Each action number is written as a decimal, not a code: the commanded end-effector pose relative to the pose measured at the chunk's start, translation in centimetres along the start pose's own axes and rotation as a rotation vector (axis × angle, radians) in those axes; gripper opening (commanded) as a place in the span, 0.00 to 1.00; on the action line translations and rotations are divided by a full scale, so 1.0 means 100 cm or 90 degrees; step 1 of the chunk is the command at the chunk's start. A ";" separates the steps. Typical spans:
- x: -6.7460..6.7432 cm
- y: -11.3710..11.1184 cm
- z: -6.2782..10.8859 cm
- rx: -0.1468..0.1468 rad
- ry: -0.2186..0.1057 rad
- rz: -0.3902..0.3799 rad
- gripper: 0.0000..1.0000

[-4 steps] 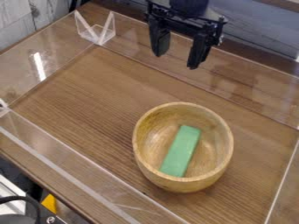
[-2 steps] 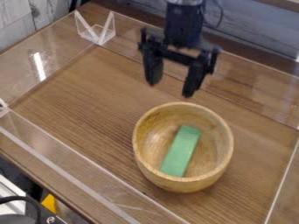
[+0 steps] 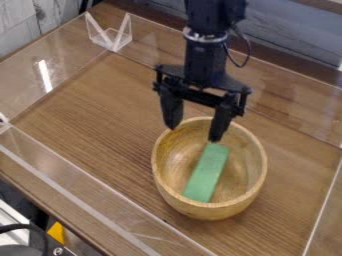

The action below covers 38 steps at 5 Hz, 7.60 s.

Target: Remove the green block from inside the brown bowl and put it on the table

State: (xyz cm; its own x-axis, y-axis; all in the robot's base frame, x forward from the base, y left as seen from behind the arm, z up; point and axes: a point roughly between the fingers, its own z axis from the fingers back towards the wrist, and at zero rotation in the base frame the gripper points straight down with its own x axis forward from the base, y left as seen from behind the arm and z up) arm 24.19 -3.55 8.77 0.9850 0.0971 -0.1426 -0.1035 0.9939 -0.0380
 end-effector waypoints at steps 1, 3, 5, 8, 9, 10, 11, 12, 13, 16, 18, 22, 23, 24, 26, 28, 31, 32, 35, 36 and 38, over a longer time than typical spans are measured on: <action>-0.001 -0.006 0.006 -0.006 -0.041 0.014 1.00; -0.001 -0.012 -0.005 0.002 -0.065 0.044 1.00; 0.003 -0.014 -0.016 0.007 -0.090 0.067 1.00; 0.011 -0.012 -0.025 0.006 -0.107 0.092 1.00; 0.014 -0.009 -0.023 0.002 -0.113 0.099 1.00; 0.018 -0.007 -0.020 -0.001 -0.119 0.106 1.00; 0.022 -0.005 -0.017 -0.005 -0.126 0.113 1.00; 0.023 -0.004 -0.015 -0.010 -0.132 0.118 1.00; 0.023 -0.003 -0.012 -0.014 -0.136 0.122 1.00; 0.023 -0.003 -0.005 -0.023 -0.150 0.130 1.00; 0.014 -0.006 -0.009 -0.029 -0.143 0.132 1.00; 0.005 -0.009 -0.029 -0.036 -0.128 0.147 1.00; 0.004 -0.009 -0.035 -0.038 -0.125 0.153 1.00; 0.003 -0.008 -0.040 -0.040 -0.122 0.160 1.00; 0.004 -0.007 -0.051 -0.041 -0.115 0.172 1.00; 0.002 -0.008 -0.041 -0.043 -0.112 0.170 0.00; 0.002 -0.009 0.015 -0.078 -0.122 0.172 0.00; -0.001 -0.006 0.021 -0.084 -0.124 0.140 0.00; -0.006 -0.014 0.000 -0.077 -0.113 0.123 0.00; -0.006 -0.012 -0.004 -0.075 -0.111 0.120 0.00; 0.001 0.011 0.015 -0.063 -0.130 0.134 0.00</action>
State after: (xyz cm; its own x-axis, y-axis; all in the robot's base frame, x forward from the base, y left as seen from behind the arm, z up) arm 23.51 -2.51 8.59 0.9485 0.3162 -0.0198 -0.3165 0.9427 -0.1058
